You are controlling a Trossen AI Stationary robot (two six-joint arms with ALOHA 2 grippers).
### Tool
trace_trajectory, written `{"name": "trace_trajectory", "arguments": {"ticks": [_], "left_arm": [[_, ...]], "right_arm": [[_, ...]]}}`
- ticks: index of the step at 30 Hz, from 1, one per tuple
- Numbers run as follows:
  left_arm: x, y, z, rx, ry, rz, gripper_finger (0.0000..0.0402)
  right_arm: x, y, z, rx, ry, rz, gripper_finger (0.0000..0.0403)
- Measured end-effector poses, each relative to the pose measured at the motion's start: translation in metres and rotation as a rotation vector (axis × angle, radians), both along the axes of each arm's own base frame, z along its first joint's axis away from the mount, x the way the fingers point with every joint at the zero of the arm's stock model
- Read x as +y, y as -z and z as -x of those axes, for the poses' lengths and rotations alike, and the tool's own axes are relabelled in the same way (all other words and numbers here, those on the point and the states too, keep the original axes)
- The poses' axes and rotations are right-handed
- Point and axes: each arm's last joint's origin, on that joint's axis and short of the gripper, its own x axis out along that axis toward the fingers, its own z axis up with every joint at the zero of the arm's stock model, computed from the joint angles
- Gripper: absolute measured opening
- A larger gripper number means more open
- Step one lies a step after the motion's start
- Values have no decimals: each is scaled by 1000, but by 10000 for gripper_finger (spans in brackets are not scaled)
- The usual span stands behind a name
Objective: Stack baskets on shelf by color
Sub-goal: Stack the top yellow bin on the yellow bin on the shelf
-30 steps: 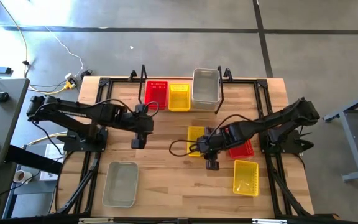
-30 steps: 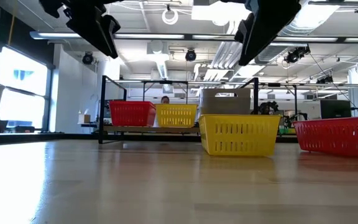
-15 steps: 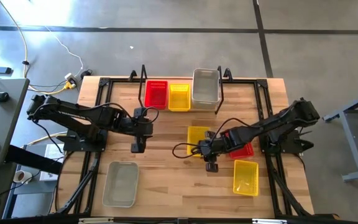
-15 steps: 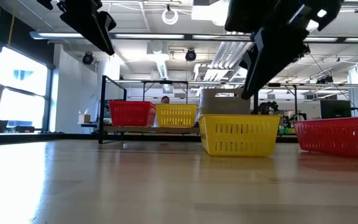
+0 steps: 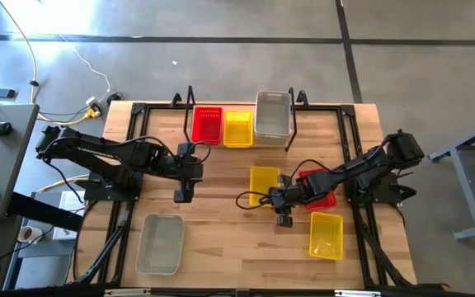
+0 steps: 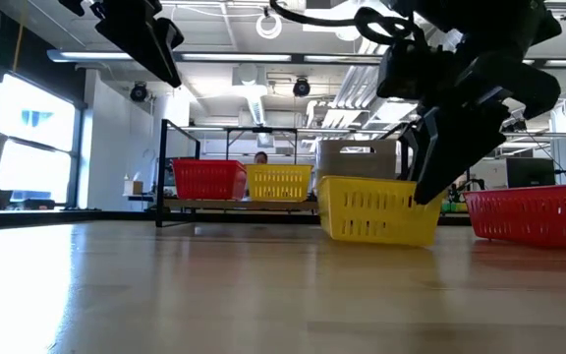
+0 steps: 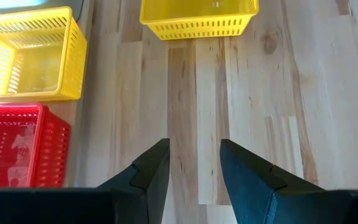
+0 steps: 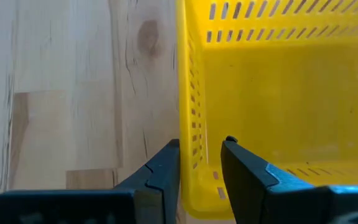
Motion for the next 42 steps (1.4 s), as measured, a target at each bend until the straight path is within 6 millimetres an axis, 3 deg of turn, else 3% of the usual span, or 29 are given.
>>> {"name": "trace_trajectory", "arguments": {"ticks": [3, 10, 17, 27, 42], "left_arm": [[0, 0, 0, -1, -7, -11, 131], [1, 0, 0, -1, -20, -35, 131], [1, 0, 0, -1, -21, -36, 131], [1, 0, 0, -1, -21, -36, 131], [1, 0, 0, 0, -22, -35, 131]], "right_arm": [[0, 0, 0, -2, -4, 2, 90], [0, 0, 0, -1, -4, 2, 7], [1, -4, -3, -17, -20, 3, 4], [3, -38, -25, -131, -130, 24, 1], [-20, -95, -55, -305, -236, 184, 0]]}}
